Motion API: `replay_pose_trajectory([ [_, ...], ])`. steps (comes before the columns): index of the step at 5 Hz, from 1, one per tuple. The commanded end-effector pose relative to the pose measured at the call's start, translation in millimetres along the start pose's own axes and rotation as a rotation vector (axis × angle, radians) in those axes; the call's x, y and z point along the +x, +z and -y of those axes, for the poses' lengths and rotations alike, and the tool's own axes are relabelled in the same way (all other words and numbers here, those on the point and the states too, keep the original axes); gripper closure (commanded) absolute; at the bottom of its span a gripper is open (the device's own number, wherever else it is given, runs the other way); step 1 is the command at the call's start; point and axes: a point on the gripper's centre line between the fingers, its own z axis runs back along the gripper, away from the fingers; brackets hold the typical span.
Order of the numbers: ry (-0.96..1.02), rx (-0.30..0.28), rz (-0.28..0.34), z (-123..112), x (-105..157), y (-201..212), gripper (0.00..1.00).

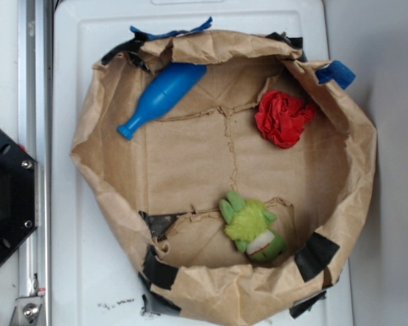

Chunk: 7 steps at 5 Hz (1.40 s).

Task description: Grab the green animal.

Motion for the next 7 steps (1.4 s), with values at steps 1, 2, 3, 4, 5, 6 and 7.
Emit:
replay_pose_trajectory([
  [1, 0.000, 0.000, 0.000, 0, 0, 0, 0.00],
  [2, 0.042, -0.019, 0.010, 1, 32, -1, 0.00],
  [3, 0.054, -0.017, 0.005, 1, 53, -11, 0.00],
  [4, 0.012, -0.020, 0.006, 3, 75, -23, 0.00],
  [5, -0.074, -0.088, -0.018, 0, 109, -34, 0.00],
  [6, -0.319, -0.142, -0.046, 11, 136, -43, 0.00],
  [7, -0.319, -0.142, -0.046, 11, 136, -43, 0.00],
])
